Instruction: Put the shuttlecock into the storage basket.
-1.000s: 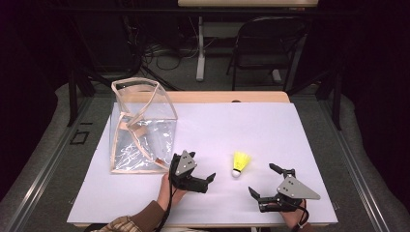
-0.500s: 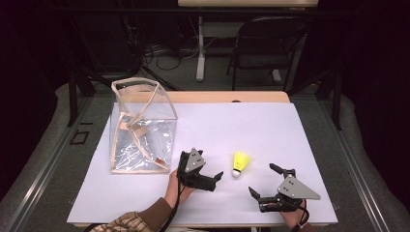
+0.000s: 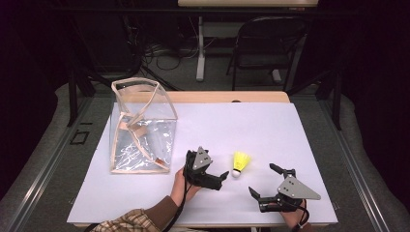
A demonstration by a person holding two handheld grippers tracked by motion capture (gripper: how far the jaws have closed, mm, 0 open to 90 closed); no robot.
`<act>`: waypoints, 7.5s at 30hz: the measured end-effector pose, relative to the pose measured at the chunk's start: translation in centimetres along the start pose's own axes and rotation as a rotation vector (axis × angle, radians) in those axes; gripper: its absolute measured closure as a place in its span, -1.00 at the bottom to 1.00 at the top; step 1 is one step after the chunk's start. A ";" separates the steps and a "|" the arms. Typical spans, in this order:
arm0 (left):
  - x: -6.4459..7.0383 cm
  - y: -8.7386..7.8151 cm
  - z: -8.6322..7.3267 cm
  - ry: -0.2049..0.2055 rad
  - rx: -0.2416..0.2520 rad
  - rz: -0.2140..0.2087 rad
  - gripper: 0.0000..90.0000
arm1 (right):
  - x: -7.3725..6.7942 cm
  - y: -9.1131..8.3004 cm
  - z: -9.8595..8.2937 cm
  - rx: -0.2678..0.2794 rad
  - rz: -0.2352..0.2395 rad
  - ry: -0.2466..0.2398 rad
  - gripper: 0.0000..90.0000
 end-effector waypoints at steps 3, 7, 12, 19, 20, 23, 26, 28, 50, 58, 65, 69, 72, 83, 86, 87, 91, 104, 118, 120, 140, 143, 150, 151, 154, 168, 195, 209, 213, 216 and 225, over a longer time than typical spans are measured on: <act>0.2 0.2 0.0 -0.001 -0.004 0.000 -1.00 | 0.0 0.0 0.0 0.002 0.002 0.002 -1.00; 0.5 0.7 0.0 -0.004 -0.015 0.000 -1.00 | 0.0 0.0 0.0 0.003 0.003 0.002 -1.00; 0.7 1.1 0.0 -0.002 -0.025 -0.014 -1.00 | 0.0 0.0 0.0 0.001 0.004 0.003 -1.00; 0.7 1.9 0.4 0.009 -0.042 -0.025 -1.00 | 0.0 0.0 0.0 0.000 0.004 0.005 -1.00; 0.8 2.0 0.4 0.013 -0.047 -0.029 -1.00 | 0.0 0.0 0.0 0.000 0.004 0.005 -1.00; 1.0 2.4 0.3 0.022 -0.060 -0.025 -1.00 | 0.0 0.0 -0.1 0.000 0.005 0.007 -1.00; 1.4 2.8 0.0 0.024 -0.072 -0.022 -1.00 | 0.0 0.0 -0.1 0.000 0.004 0.005 -1.00; 1.6 3.1 -0.2 0.018 -0.082 -0.016 -1.00 | 0.0 0.0 -0.1 0.001 0.004 0.007 -1.00; 3.3 5.7 -1.9 -0.055 -0.147 0.085 -0.48 | 0.1 0.0 -0.1 0.001 0.002 0.011 -1.00; 3.8 6.3 -2.2 -0.074 -0.164 0.106 -0.10 | 0.1 0.0 -0.1 0.002 0.004 0.012 -1.00; 4.0 6.6 -2.3 -0.084 -0.162 0.104 0.11 | 0.0 -0.1 0.0 0.003 0.006 0.013 -1.00; 4.0 6.6 -2.2 -0.093 -0.155 0.107 0.15 | 0.0 -0.1 -0.1 0.002 0.007 0.012 -1.00; 4.0 6.6 -2.3 -0.098 -0.156 0.113 0.19 | 0.0 -0.1 0.0 0.003 0.008 0.011 -1.00; 4.0 6.6 -2.4 -0.109 -0.164 0.101 0.40 | 0.0 -0.1 0.0 0.001 0.013 0.010 -1.00; 4.0 6.5 -2.4 -0.119 -0.159 0.100 0.42 | 0.0 -0.1 0.0 0.002 0.012 0.011 -1.00; 4.0 6.5 -2.4 -0.119 -0.157 0.097 0.43 | 0.0 -0.1 0.0 0.004 0.012 0.011 -1.00; 3.8 6.3 -2.3 -0.140 -0.142 0.090 0.43 | 0.0 -0.1 0.0 0.002 0.012 0.011 -1.00; 3.7 5.6 -1.7 -0.181 -0.103 0.074 0.43 | 0.0 -0.1 -0.1 0.001 0.010 0.012 -1.00; 3.0 4.7 -0.7 -0.172 -0.066 0.050 0.44 | -0.1 -0.1 -0.1 -0.002 0.010 0.014 -1.00; 2.9 4.6 -0.6 -0.171 -0.062 0.048 0.44 | -0.1 0.0 -0.1 -0.002 0.011 0.011 -1.00; 1.8 3.6 -0.1 -0.169 -0.049 0.044 0.44 | -0.1 0.0 -0.1 -0.004 0.010 0.011 -1.00; 1.5 3.4 -0.1 -0.162 -0.050 0.046 0.44 | -0.1 0.0 -0.1 -0.005 0.011 0.010 -1.00; 0.8 2.9 0.0 -0.165 -0.042 0.056 0.44 | -0.1 0.0 -0.1 -0.003 0.011 0.009 -1.00; 0.7 2.8 0.0 -0.164 -0.041 0.058 0.44 | -0.1 0.0 -0.1 -0.003 0.011 0.009 -1.00; 0.4 2.6 0.0 -0.158 -0.039 0.062 0.44 | -0.1 0.0 -0.2 -0.005 0.011 0.008 -1.00; -1.9 1.1 0.1 -0.163 -0.028 0.094 0.44 | -0.1 0.1 -0.2 -0.008 0.011 0.007 -1.00; -5.3 -0.6 1.1 -0.164 -0.015 0.132 0.44 | -0.2 0.1 -0.2 -0.012 0.012 0.003 -1.00; -6.7 -1.2 1.5 -0.152 -0.014 0.154 0.44 | -0.1 0.1 -0.2 -0.009 0.008 0.001 -1.00; -7.0 -1.3 1.6 -0.151 -0.015 0.157 0.44 | -0.1 0.1 -0.2 -0.010 0.007 0.002 -1.00; -7.2 -1.5 1.8 -0.147 -0.013 0.161 0.44 | -0.1 0.1 -0.2 -0.010 0.007 0.001 -1.00; -8.0 -1.9 2.1 -0.144 -0.011 0.177 0.44 | -0.1 0.1 -0.2 -0.009 0.007 0.001 -1.00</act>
Point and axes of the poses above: each handheld gripper's, and its own axes: y roughly forward along the jaws, z roughly out of its top, x roughly to its right, the point moved 9 cm from there along y, roughly forward along the jaws, and after that the axes turned 8 degrees about -y, right-handed, at the moved point
